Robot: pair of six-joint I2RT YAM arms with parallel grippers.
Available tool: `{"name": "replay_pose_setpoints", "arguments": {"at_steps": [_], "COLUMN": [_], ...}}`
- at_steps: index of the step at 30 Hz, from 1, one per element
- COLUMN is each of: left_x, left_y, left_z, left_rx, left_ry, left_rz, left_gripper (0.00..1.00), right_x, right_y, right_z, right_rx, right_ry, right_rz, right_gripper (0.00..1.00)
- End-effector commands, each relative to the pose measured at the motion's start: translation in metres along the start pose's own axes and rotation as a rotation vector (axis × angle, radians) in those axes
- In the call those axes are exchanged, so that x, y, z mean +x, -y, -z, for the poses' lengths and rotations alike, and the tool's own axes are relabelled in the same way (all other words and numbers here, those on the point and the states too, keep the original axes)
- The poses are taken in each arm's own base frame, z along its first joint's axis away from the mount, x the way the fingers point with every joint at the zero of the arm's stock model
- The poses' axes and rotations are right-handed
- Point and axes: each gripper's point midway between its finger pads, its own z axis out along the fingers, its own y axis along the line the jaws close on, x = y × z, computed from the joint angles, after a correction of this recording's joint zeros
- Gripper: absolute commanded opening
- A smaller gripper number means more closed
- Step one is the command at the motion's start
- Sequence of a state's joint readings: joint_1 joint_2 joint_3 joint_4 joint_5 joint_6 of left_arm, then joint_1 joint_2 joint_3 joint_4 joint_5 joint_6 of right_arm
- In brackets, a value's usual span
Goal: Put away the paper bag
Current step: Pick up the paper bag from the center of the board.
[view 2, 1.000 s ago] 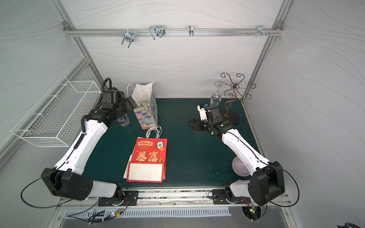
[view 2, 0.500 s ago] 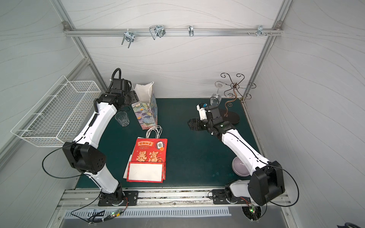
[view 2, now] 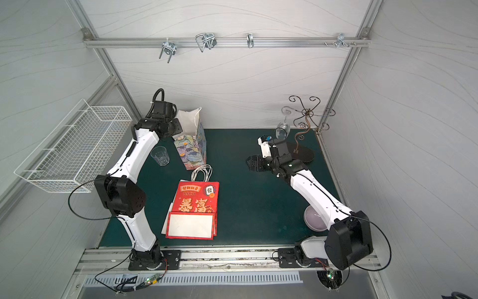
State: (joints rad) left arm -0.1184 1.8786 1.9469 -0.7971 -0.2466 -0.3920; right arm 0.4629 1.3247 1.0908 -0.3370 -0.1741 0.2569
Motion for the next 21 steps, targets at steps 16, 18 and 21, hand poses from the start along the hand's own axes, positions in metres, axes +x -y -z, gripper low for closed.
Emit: {"name": "replay_pose_setpoints", "arguments": {"at_steps": [16,18,21], "left_x": [-0.032,-0.039,-0.046], "left_y": [0.024,0.038,0.054], "left_z": [0.003,0.011,0.019], "left_rx": [0.118,0.205,0.285], "left_ry": [0.115,0.157,0.201], "left_rz": [-0.015,-0.031,-0.058], "left_gripper": [0.00,0.00,0.00], "right_x": [-0.009,-0.009,-0.007], "right_y": [0.002,0.002,0.004], "right_z": [0.030,0.034,0.039], "right_rx": [0.027,0.033,0.046], "right_ry": [0.076,0.081,0.086], "right_rz": [0.028,0.033,0.037], "right_gripper": [0.90,0.90,0.91]}}
